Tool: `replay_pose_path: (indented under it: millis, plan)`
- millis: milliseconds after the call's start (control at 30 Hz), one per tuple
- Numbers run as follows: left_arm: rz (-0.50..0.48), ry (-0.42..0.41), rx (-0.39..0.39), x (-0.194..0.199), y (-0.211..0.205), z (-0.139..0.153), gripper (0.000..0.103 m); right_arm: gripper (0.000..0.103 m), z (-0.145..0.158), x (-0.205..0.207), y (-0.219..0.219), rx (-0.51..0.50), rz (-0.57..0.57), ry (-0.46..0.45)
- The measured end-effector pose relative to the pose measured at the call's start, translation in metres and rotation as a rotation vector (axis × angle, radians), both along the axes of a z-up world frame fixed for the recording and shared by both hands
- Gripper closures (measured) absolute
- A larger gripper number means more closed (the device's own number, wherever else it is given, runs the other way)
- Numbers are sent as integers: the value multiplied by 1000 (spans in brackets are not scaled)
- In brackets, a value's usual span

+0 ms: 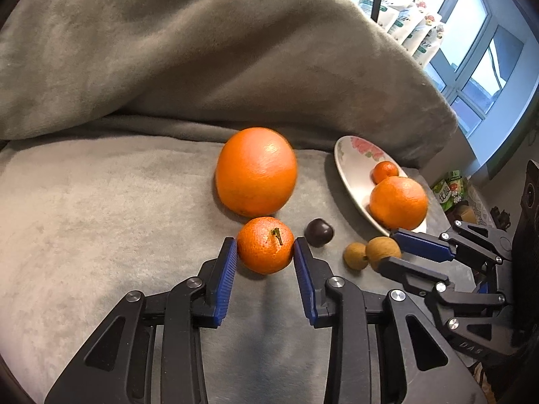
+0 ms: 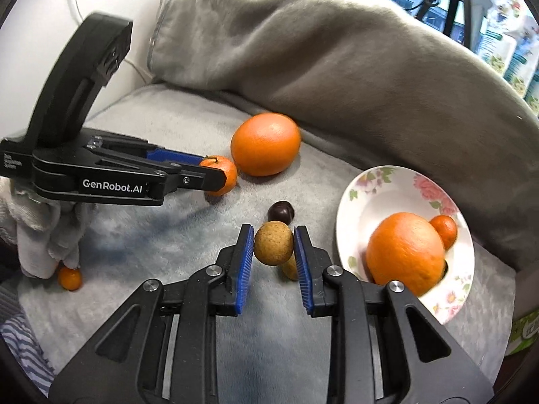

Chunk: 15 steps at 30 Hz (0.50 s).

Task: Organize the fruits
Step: 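Grasp the brown round fruit with the right gripper while the left gripper grasps the tangerine, then carry the brown fruit and tangerine over the plate with both grippers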

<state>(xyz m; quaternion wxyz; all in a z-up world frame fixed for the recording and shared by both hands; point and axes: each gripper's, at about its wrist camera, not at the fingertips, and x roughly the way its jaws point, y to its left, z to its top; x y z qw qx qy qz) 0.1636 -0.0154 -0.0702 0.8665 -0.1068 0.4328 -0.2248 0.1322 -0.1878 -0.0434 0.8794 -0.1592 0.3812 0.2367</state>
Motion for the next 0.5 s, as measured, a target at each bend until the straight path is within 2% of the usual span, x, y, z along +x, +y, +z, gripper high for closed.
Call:
replay_pose_path:
  millis: [267, 500]
  plan:
    - [-35, -40, -8, 0, -19, 18, 70, 77, 23, -11, -38, 67, -69, -40]
    - [-74, -57, -14, 6, -49, 27, 70, 77, 32, -13, -80, 84, -151, -63]
